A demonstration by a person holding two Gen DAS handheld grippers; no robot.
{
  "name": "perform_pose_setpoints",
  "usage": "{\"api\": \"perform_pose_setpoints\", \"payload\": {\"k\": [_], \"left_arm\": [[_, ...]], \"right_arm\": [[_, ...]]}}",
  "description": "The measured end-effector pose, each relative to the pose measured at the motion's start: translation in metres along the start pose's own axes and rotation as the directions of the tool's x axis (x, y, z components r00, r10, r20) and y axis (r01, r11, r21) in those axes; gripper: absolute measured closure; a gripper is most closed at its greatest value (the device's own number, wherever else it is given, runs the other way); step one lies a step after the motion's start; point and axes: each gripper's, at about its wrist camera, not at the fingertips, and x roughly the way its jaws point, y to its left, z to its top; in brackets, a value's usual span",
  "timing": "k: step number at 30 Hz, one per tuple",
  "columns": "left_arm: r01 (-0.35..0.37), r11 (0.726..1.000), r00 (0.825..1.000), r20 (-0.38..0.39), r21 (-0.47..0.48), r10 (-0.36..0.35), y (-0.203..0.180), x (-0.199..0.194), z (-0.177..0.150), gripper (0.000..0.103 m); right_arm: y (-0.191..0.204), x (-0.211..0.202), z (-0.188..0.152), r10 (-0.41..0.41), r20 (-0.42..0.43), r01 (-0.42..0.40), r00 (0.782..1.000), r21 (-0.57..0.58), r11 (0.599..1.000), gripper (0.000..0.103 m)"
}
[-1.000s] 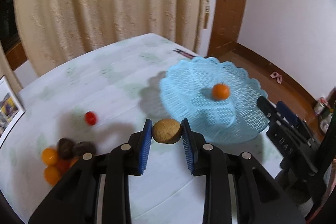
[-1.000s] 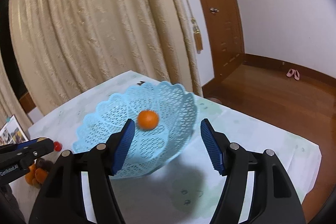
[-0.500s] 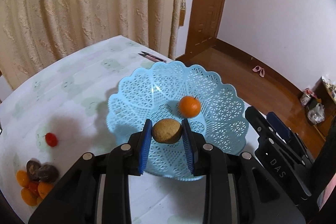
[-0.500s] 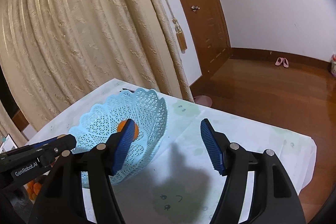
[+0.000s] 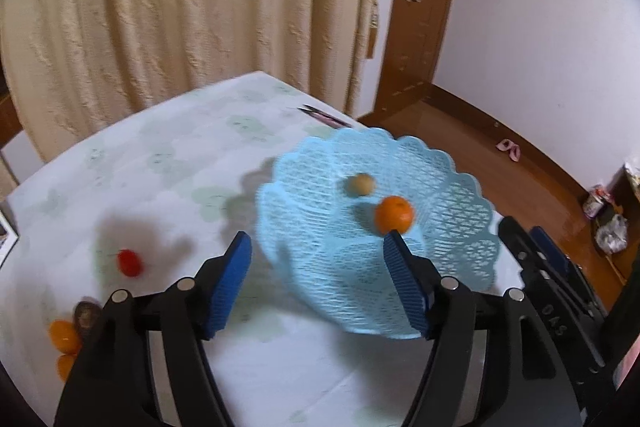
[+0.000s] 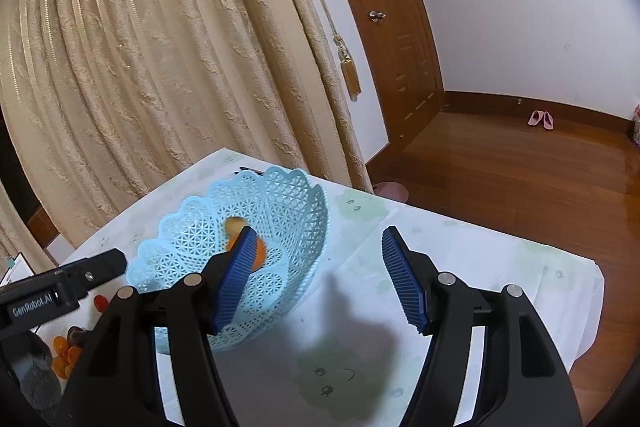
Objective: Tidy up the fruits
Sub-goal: 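Return the left tool to the pile and grasp a large orange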
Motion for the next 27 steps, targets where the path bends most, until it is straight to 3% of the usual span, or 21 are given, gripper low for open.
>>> {"api": "perform_pose_setpoints", "payload": {"k": [6, 10, 19, 27], "left_arm": [[-0.08, 0.995, 0.997, 0.008, -0.058, 0.081, 0.041, -0.017, -0.006, 0.035], [-0.139, 0.985, 0.99, 0.007, -0.105, 0.141, 0.076, -0.031, -0.014, 0.035], [-0.273, 0.931, 0.962, -0.038, -0.241, 0.272, 0.16, -0.052, -0.041, 0.035], [-0.34, 0.891, 0.94, -0.115, -0.3, 0.32, 0.203, -0.052, -0.075, 0.035]], "right_arm": [[0.014, -0.003, -0.002, 0.043, -0.012, -0.044, 0.999, -0.033, 0.999, 0.036], [0.027, -0.007, -0.005, 0.079, -0.019, -0.079, 0.997, -0.057, 0.995, 0.03], [0.057, -0.015, -0.013, 0.143, -0.045, -0.148, 0.989, -0.11, 0.983, 0.029], [0.081, -0.012, -0.024, 0.185, -0.102, -0.199, 0.977, -0.142, 0.97, 0.029]]}}
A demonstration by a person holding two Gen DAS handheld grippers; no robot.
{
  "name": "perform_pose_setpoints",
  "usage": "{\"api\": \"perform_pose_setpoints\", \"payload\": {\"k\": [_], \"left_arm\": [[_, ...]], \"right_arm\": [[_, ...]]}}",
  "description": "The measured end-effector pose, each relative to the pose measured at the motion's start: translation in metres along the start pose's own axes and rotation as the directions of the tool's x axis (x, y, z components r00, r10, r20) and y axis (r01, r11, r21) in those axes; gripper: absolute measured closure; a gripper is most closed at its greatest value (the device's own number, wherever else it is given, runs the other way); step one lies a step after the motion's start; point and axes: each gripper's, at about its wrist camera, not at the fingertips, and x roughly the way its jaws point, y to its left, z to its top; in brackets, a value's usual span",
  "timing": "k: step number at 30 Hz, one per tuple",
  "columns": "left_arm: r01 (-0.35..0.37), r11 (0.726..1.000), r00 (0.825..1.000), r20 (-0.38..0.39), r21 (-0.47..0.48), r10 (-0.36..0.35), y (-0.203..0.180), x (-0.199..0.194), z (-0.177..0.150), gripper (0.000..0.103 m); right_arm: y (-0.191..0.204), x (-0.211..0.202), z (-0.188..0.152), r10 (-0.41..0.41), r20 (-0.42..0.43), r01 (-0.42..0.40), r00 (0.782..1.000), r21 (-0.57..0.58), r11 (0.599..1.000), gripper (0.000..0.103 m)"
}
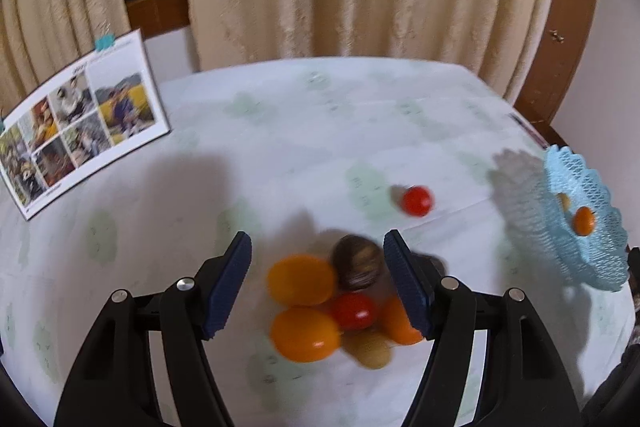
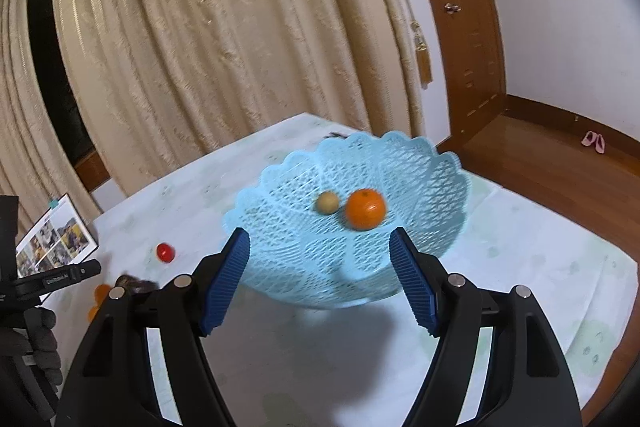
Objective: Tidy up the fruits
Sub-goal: 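Return the left tool to the pile and grasp a large orange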
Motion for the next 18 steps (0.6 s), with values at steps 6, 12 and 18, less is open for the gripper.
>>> {"api": "perform_pose_setpoints", "payload": {"k": [6, 12, 18], "left_arm": [[-0.002, 1.0, 0.999, -0.041, -0.011, 0.001, 0.013, 0.013, -0.011, 0.035], [0.0, 1.0, 0.997, -0.076, -0.023, -0.002, 0.02, 0.028, -0.015, 0.03], [0.0, 0.999, 0.999, -0.051, -0.032, -0.002, 0.035, 0.022, -0.015, 0.022]], "right_arm": [[0.022, 0.007, -0.007, 0.05, -0.051, -0.052, 0.997, -0.041, 0.998, 0.029], [0.043, 0.01, -0.016, 0.085, -0.092, -0.093, 0.992, -0.089, 0.992, 0.029], [0.059, 0.009, -0.021, 0.11, -0.115, -0.124, 0.987, -0.131, 0.984, 0.028]]}}
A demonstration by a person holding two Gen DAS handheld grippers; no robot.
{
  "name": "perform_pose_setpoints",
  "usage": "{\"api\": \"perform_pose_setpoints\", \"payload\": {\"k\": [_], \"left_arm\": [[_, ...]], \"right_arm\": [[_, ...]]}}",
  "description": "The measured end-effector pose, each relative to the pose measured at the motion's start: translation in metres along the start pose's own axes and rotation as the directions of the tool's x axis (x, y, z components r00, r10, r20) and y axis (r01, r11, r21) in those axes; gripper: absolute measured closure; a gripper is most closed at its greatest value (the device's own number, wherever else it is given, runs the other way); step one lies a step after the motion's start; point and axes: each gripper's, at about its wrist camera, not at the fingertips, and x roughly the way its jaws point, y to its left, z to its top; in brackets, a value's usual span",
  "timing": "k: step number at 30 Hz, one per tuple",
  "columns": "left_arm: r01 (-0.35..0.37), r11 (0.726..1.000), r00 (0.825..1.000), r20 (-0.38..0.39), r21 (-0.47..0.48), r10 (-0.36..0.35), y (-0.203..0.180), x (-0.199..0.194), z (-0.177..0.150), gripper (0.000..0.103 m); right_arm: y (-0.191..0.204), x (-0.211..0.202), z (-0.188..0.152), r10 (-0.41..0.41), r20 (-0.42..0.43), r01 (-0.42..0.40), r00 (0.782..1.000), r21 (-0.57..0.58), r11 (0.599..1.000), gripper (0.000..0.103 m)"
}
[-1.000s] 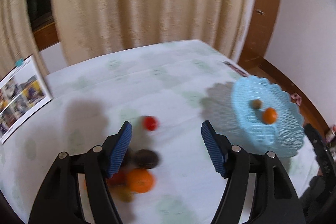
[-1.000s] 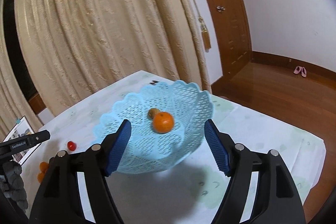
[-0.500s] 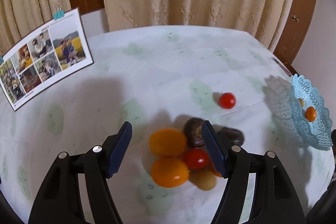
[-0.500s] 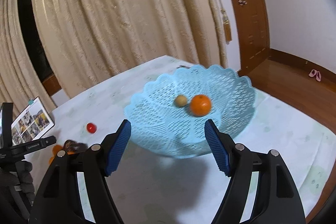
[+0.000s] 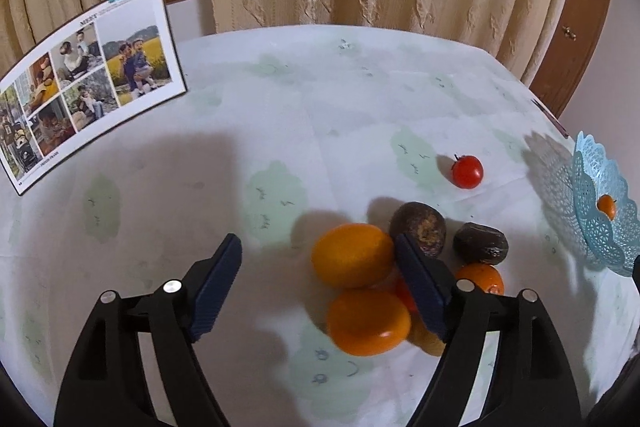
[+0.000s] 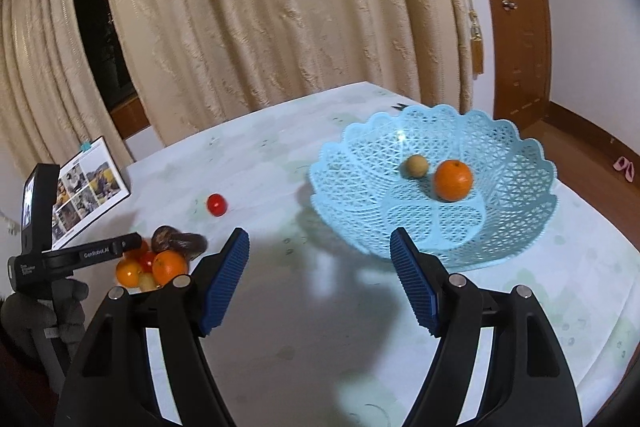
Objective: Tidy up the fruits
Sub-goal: 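Return the left tool to the pile and grasp a large orange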
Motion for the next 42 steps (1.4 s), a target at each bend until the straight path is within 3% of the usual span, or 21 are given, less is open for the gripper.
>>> {"api": "perform_pose_setpoints", "payload": {"k": [8, 15, 18, 23, 26, 35, 42], "left_arm": [[-0.01, 1.0, 0.999, 0.031, 0.006, 0.01, 0.012, -0.009, 0.0, 0.02], [-0.004, 0.998, 1.0, 0.02, 0.062, 0.003, -0.003, -0.001, -0.002, 0.021], [0.014, 0.996, 1.0, -0.004, 0.088, -0.014, -0.012, 0.009, -0.004, 0.031], [0.066, 0.996, 0.998, -0.027, 0.062, -0.065, -0.008, 0.015, -0.003, 0.057], [0.076, 0.996, 0.997, -0.029, 0.055, -0.075, -0.006, 0.014, -0.003, 0.057], [0.048, 0.999, 0.999, 0.022, 0.023, -0.048, 0.007, -0.006, 0.006, 0.057], [0.016, 1.0, 0.997, 0.08, 0.0, -0.016, 0.017, -0.027, 0.014, 0.057]], "right_arm": [[0.019, 0.005, 0.0, 0.025, -0.018, -0.026, 1.0, -0.047, 0.999, 0.028], [0.029, 0.012, -0.001, 0.047, -0.049, -0.05, 0.998, -0.054, 0.997, 0.028], [0.033, 0.013, -0.003, 0.048, -0.056, -0.052, 0.997, -0.067, 0.996, 0.028], [0.04, 0.018, -0.006, 0.061, -0.086, -0.068, 0.994, -0.083, 0.994, 0.028], [0.047, 0.024, -0.007, 0.089, -0.117, -0.099, 0.989, -0.085, 0.991, 0.028], [0.083, 0.056, -0.008, 0.217, -0.268, -0.249, 0.939, -0.094, 0.964, 0.028], [0.114, 0.088, -0.011, 0.253, -0.363, -0.309, 0.897, -0.106, 0.945, 0.03]]}}
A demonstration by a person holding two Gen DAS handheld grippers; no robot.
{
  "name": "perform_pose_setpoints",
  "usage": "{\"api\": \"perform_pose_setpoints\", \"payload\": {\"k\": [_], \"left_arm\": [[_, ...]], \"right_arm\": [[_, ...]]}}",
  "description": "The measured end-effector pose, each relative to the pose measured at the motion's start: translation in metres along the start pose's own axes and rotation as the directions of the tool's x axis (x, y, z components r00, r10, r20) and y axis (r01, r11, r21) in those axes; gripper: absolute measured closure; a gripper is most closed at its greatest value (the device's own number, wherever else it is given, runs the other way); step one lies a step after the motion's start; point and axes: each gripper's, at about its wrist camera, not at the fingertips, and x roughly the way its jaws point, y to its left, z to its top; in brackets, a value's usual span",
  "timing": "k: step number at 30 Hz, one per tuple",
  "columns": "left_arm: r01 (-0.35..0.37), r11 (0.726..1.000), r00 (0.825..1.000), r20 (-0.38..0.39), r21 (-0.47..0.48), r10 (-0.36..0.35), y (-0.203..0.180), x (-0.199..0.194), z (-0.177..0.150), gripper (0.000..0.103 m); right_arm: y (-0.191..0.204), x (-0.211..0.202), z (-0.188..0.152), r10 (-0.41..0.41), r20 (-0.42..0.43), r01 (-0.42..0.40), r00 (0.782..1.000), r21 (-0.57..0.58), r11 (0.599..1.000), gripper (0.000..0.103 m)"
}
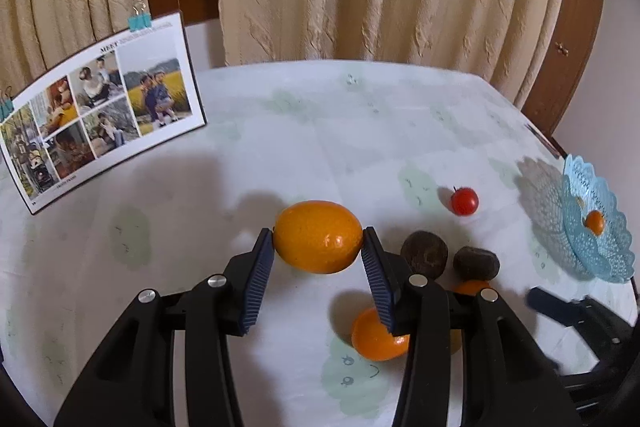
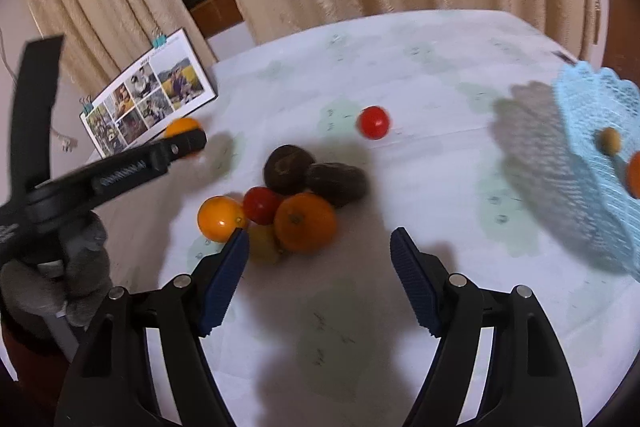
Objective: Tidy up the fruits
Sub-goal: 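Return the left tool to the pile and grasp a large orange, then grasp an orange with the right tool and lower it into the basket while the left tool holds its orange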
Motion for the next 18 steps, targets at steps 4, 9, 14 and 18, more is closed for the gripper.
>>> {"api": "perform_pose_setpoints", "payload": {"k": [4, 9, 14, 18], "left_arm": [[0.003, 1.0, 1.0, 0.011, -0.005, -0.003, 0.002, -0.005, 0.002, 0.057], [0.007, 1.0, 1.0, 0.015, -0.009, -0.007, 0.002, -0.007, 0.003, 0.057], [0.007, 1.0, 1.0, 0.015, -0.013, -0.007, 0.003, -0.007, 0.002, 0.057], [0.007, 1.0, 1.0, 0.014, -0.012, -0.007, 0.003, -0.007, 0.002, 0.057]], "right_arm": [[0.006, 0.017, 0.005, 0.005, -0.032, -0.006, 0.999, -0.014, 1.0, 0.041], [0.008, 0.025, 0.01, 0.025, -0.04, -0.025, 0.999, -0.009, 1.0, 0.047], [0.007, 0.023, 0.009, 0.032, -0.04, -0.032, 0.999, 0.0, 0.999, 0.05], [0.0, 0.024, 0.009, 0.047, -0.039, -0.045, 0.998, 0.045, 0.998, 0.053]]}}
